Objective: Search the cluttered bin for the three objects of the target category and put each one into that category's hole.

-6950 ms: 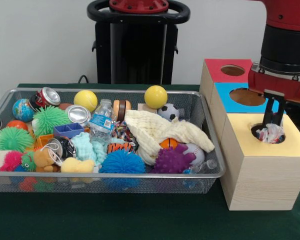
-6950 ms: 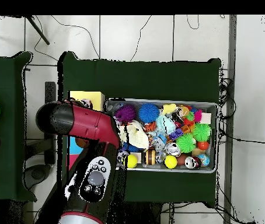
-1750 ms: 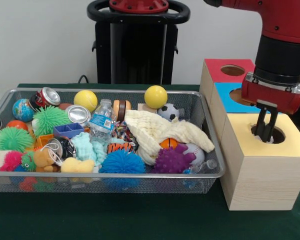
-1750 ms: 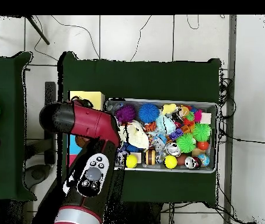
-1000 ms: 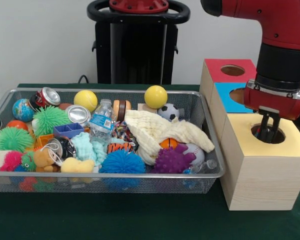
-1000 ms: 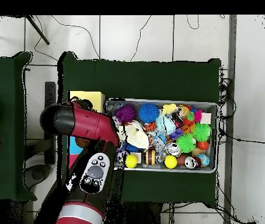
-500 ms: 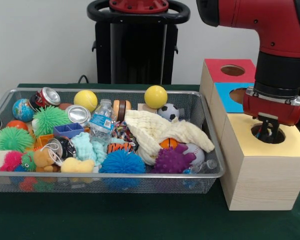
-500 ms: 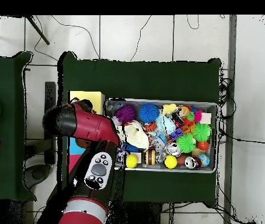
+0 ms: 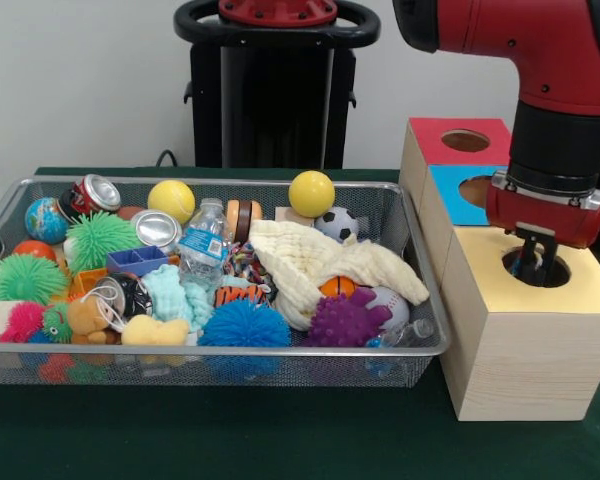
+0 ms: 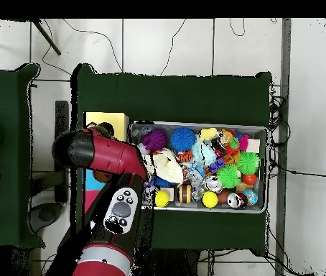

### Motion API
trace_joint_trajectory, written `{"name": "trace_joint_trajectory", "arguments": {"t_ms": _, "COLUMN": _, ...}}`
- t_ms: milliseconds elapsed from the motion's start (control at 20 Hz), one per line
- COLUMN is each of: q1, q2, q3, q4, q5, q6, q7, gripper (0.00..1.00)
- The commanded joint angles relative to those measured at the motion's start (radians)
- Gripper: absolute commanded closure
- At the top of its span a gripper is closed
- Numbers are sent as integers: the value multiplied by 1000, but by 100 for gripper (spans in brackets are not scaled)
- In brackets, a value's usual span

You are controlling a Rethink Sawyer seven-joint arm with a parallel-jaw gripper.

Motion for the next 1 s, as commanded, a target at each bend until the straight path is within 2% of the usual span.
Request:
{"name": "trace_joint_trajectory", "arguments": {"t_ms": 50, "q1": -25, "q2": -6, "q3": 41, "q4": 27, "q5": 3, "q6": 162, "q7": 195, "gripper": 100}}
{"name": "trace_joint_trajectory", "arguments": {"t_ms": 500, "q1": -21, "q2": -45, "q3": -2, "q4": -47, "q5": -10, "q6": 310, "q7": 226, "gripper": 100}}
{"name": "trace_joint_trajectory", "arguments": {"t_ms": 1000, "q1": -14, "q2": -63, "q3": -21, "q4": -80, "q5": -12, "q6": 352, "q7": 223, "gripper": 100}}
